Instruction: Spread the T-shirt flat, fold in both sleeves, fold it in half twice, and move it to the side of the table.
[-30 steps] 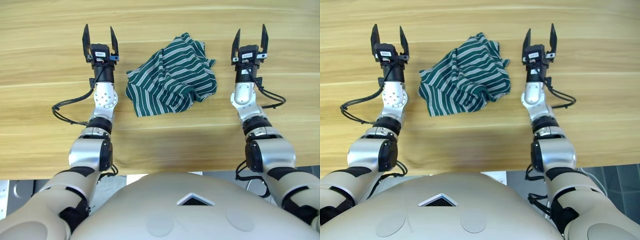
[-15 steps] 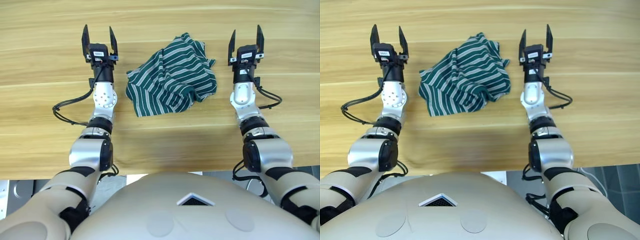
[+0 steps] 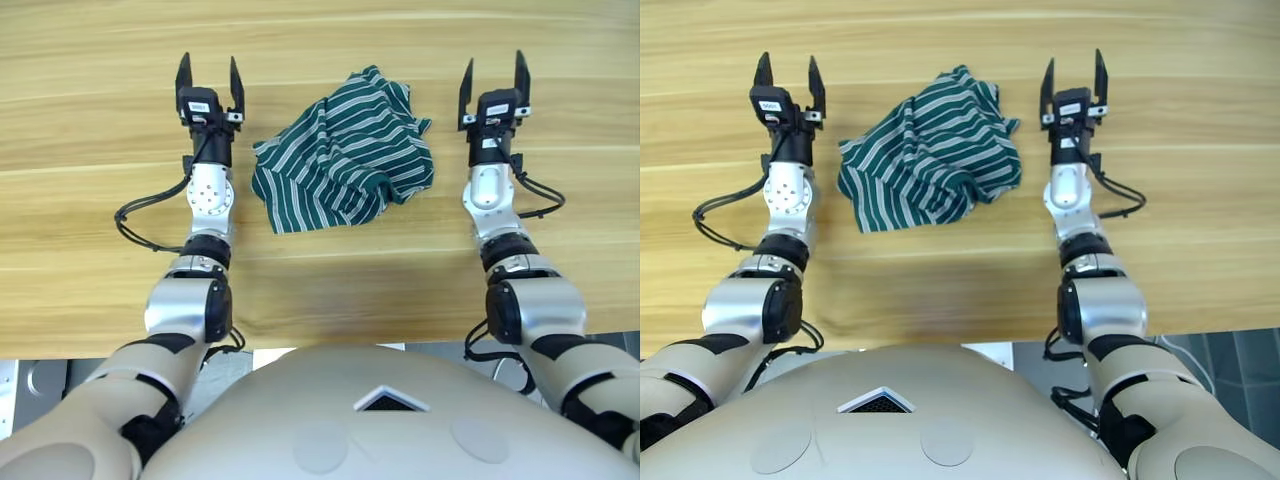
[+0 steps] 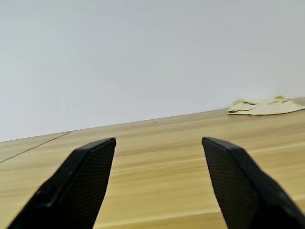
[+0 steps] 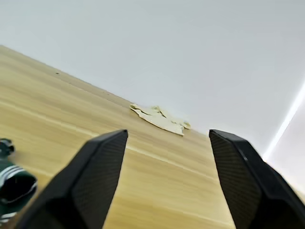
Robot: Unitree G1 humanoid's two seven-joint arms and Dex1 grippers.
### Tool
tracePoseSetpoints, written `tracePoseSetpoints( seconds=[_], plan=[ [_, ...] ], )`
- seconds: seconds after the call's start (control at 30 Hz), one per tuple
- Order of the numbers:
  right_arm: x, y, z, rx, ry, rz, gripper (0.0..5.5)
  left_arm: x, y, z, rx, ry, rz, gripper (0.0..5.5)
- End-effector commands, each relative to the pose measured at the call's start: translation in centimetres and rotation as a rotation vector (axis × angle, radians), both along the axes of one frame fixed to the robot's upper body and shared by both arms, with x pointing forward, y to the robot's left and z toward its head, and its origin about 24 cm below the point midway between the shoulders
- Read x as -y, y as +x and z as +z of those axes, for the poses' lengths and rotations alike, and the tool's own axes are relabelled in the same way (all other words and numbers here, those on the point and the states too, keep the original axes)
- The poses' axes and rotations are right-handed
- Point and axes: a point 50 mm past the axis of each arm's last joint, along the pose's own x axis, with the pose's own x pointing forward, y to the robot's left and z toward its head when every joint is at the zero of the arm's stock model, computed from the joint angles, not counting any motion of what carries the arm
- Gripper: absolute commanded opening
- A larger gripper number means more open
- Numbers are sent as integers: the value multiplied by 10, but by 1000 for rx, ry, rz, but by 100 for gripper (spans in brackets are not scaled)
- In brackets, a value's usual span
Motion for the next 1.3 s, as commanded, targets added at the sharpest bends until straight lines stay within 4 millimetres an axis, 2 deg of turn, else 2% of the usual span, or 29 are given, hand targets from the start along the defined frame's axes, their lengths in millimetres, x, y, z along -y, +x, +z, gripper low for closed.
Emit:
tracePoseSetpoints(
  seconds=[0.03,0.13,0.27,0.33,0.4,0.53,0.67,0.8,0.9,1.1,1.3],
  plan=[
    [22,-25,6,53,-173,69,313,22,-53,-3,43,145,-300,339],
    [26,-49,9,27,-436,256,313,36,-103,6,-8,266,-533,339],
    [34,-73,14,-87,-714,467,313,52,-159,6,-192,458,-839,339],
    [41,-86,13,-178,-795,550,313,48,-169,8,-237,546,-883,339],
    [51,-91,10,-278,-869,584,313,44,-169,13,-257,604,-866,339],
    [69,-81,12,-385,-974,550,313,46,-169,9,-301,696,-843,339],
    [61,-74,15,-349,-964,549,313,51,-160,2,-315,743,-791,339],
    [53,-68,10,-333,-949,557,313,50,-138,15,-262,651,-685,339],
    [50,-67,7,-326,-945,555,313,48,-128,14,-277,673,-649,339],
    [48,-62,9,-296,-942,539,313,53,-148,-2,-355,782,-801,339],
    [47,-61,6,-285,-927,524,313,50,-156,-10,-408,837,-840,339]
  ],
)
